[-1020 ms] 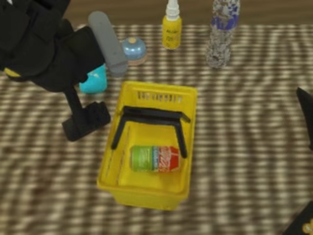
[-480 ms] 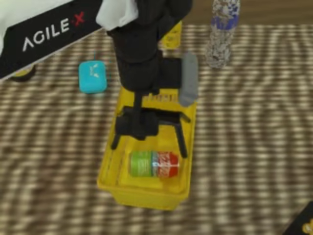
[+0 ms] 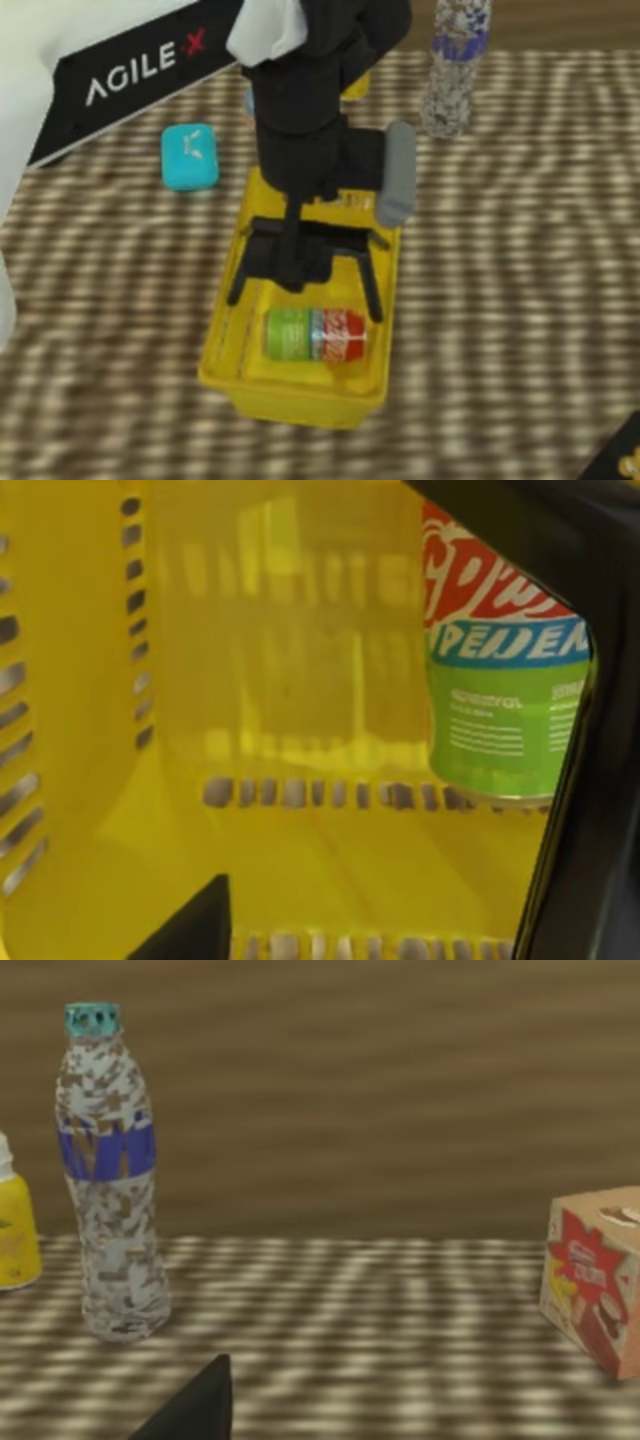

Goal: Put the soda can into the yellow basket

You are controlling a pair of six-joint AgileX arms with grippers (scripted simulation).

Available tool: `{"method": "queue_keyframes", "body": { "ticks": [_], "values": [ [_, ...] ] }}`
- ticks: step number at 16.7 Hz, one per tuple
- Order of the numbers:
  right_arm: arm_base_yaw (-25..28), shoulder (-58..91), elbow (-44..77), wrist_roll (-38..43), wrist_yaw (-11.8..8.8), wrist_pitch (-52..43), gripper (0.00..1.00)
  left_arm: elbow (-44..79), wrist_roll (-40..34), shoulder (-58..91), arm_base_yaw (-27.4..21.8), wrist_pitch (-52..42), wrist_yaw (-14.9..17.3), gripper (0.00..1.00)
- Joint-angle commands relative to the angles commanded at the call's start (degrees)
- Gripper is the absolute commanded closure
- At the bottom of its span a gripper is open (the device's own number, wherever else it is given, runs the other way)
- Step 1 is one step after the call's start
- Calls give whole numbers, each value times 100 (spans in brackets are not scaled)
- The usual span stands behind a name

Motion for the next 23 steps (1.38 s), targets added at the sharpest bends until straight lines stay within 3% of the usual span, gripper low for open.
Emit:
{"method": "queue_keyframes", "body": {
  "ticks": [10, 23],
  "values": [
    [0, 0, 0, 0, 0, 0, 0, -451, 7, -2, -21, 447, -5, 0],
    [0, 0, 0, 0, 0, 0, 0, -451, 7, -2, -21, 447, -5, 98]
  ]
}}
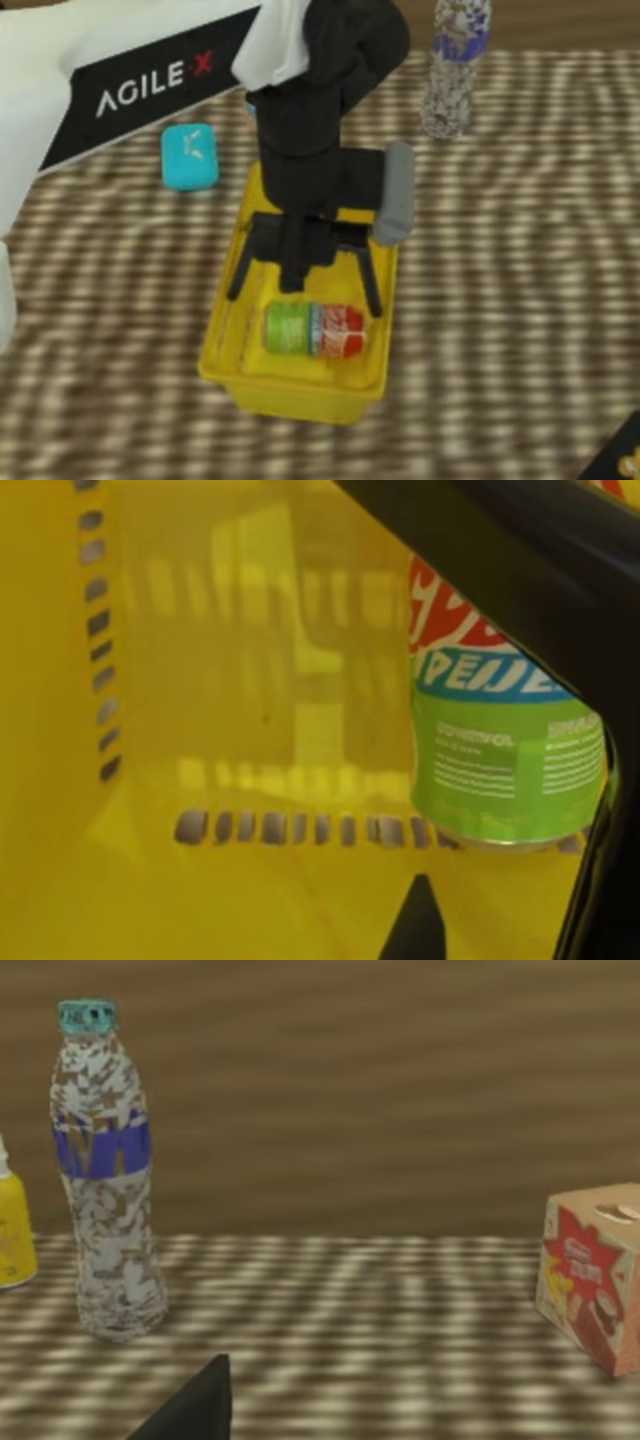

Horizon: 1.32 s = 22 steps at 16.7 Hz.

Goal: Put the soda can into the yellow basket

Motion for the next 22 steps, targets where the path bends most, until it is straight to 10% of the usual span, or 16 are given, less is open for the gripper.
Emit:
{"method": "queue_keyframes", "body": {
  "ticks": [22],
  "values": [
    [0, 0, 0, 0, 0, 0, 0, 0, 0, 0, 0, 0, 0, 100]
  ]
}}
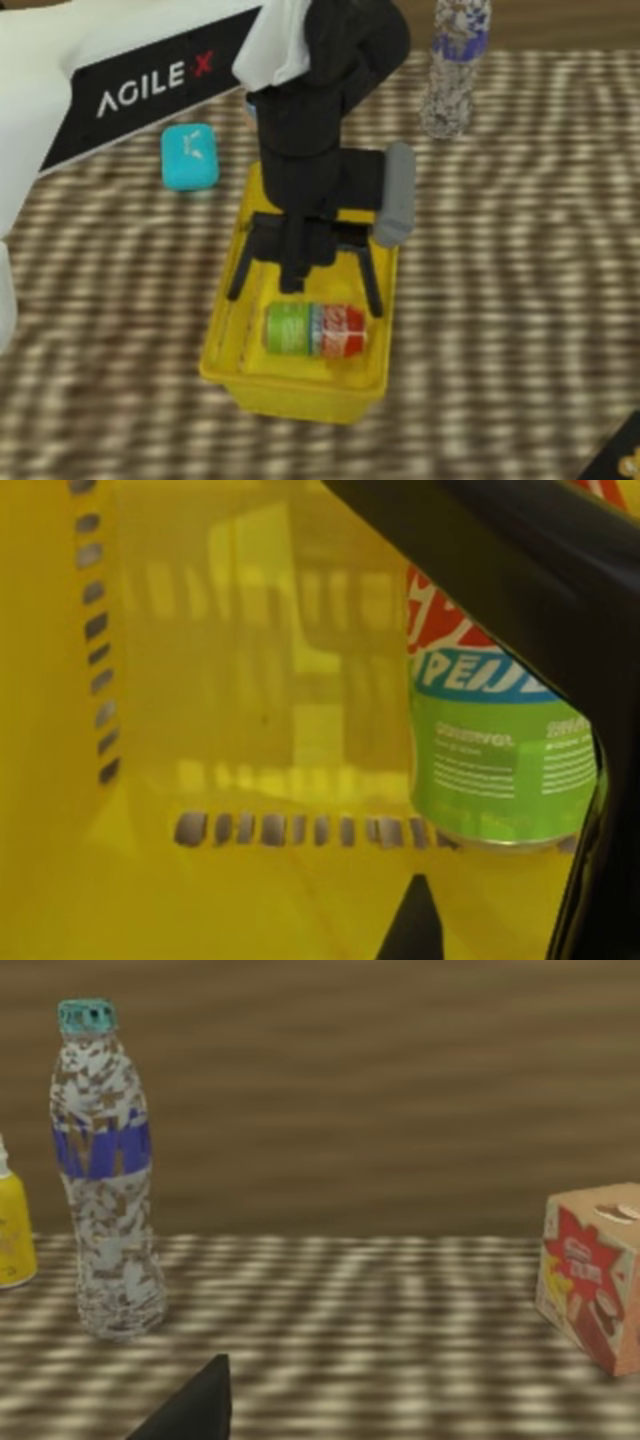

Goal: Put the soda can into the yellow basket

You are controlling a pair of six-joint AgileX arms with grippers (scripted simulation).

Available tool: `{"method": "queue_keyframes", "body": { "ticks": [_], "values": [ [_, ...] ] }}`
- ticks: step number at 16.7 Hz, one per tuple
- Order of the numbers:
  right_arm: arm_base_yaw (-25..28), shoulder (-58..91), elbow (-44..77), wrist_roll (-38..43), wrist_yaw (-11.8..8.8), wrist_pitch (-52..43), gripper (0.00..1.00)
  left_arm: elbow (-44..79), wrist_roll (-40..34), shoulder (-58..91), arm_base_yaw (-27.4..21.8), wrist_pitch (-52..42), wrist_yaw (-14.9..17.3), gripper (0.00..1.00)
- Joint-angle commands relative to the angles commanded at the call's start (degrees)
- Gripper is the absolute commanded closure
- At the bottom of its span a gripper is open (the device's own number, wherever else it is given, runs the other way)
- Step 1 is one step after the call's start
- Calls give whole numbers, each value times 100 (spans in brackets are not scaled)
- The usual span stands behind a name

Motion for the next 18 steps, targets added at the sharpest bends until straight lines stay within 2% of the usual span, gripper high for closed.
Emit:
{"method": "queue_keyframes", "body": {
  "ticks": [10, 18],
  "values": [
    [0, 0, 0, 0, 0, 0, 0, 18, 13, 0, 7, -24, -1, 100],
    [0, 0, 0, 0, 0, 0, 0, 779, 221, -232, 335, -1020, 0, 100]
  ]
}}
